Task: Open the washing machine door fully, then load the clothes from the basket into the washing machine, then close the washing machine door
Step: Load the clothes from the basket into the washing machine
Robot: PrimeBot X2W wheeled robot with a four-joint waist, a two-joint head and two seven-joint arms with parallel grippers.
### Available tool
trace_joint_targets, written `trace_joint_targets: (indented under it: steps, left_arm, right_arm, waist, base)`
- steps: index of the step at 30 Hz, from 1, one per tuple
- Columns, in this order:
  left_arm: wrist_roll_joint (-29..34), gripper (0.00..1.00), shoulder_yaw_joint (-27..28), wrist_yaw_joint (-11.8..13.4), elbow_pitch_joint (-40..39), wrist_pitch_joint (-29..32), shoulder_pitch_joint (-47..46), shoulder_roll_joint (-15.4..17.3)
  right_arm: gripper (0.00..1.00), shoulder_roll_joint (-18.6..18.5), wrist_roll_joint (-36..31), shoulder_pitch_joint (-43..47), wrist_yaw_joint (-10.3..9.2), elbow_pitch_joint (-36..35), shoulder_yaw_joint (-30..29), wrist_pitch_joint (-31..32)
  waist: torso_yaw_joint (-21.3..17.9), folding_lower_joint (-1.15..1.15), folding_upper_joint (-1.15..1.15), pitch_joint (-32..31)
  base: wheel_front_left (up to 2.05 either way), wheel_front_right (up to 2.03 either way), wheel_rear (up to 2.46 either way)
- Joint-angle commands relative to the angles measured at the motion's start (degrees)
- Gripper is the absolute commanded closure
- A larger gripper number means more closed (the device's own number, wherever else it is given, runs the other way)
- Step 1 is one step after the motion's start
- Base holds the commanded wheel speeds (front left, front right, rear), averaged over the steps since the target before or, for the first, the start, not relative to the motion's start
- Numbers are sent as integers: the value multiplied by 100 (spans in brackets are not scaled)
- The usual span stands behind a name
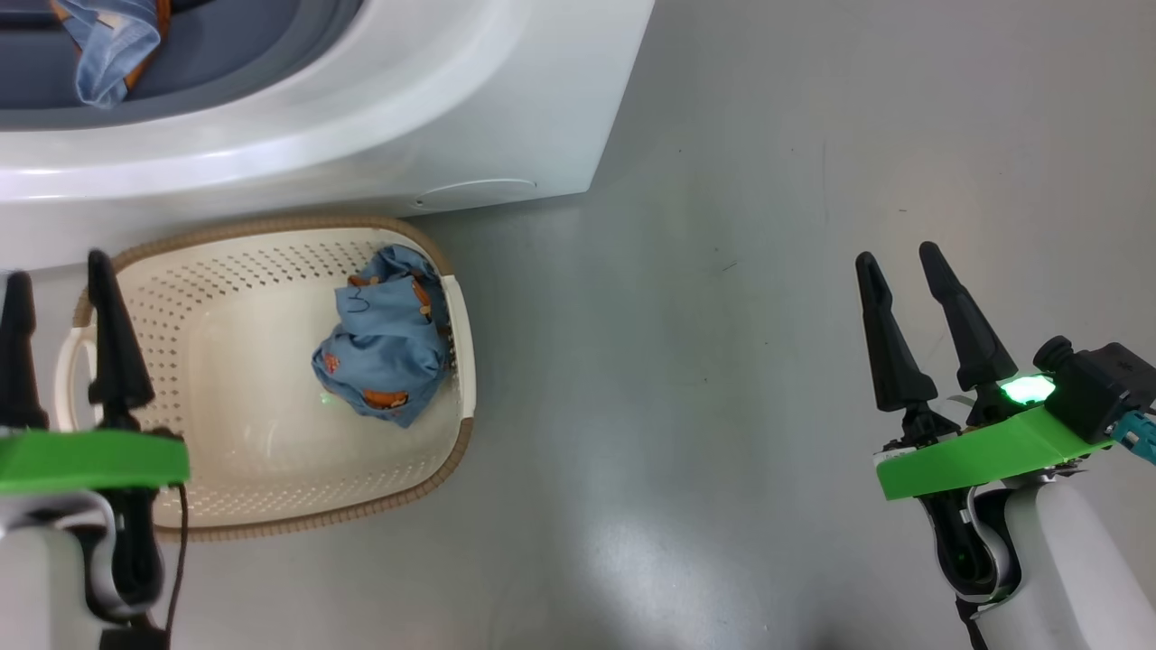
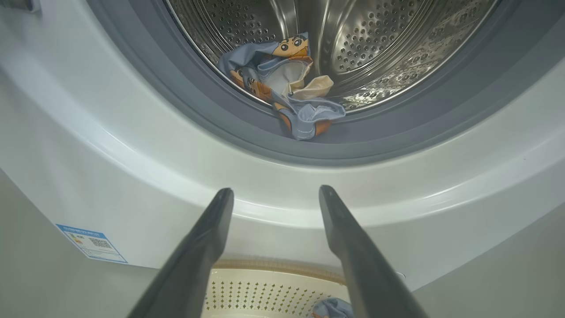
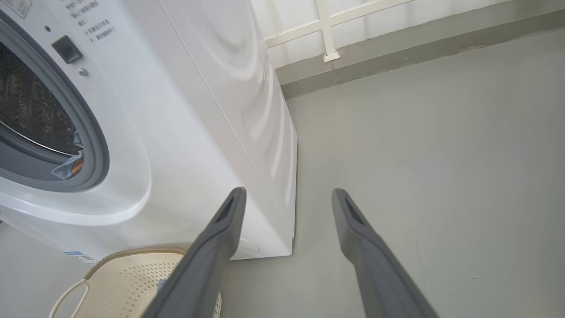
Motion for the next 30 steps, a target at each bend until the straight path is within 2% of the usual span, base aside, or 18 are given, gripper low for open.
trace_joint_targets:
  steps: [1, 6, 11, 16, 22, 30]
  left_arm:
    - [73, 0, 229, -14, -264, -30, 223, 111]
    - [110, 0, 259, -14, -478, -30, 382, -4]
    - [36, 0, 127, -14, -343, -30, 217, 98]
    - [-112, 0, -166, -14, 2, 3, -284, 430]
    - [-253, 0, -613, -14, 437, 385, -1081, 865]
    - [-376, 0, -1258, -14, 1037, 857, -2046, 1258]
  right_arm:
    - [0, -39, -25, 165, 17, -116, 119, -27]
    - [0, -55, -28, 159, 17, -120, 102, -27]
    - [0, -62, -28, 137, 17, -112, 101, -27]
    - [0, -62, -36, 105, 17, -99, 85, -27]
    - [0, -60, -44, 75, 17, -93, 75, -27]
    - [0, -56, -27, -2, 17, -118, 112, -27]
  waist:
    - [-11, 0, 0, -2]
    - [-2, 0, 0, 0]
    - [21, 0, 0, 10]
    - [82, 0, 0, 28]
    - [142, 0, 0, 37]
    - [129, 0, 0, 141]
  base:
    - [0, 0, 0]
    - [0, 0, 0]
    - [0, 0, 0]
    - [0, 0, 0]
    - [0, 0, 0]
    - [0, 0, 0]
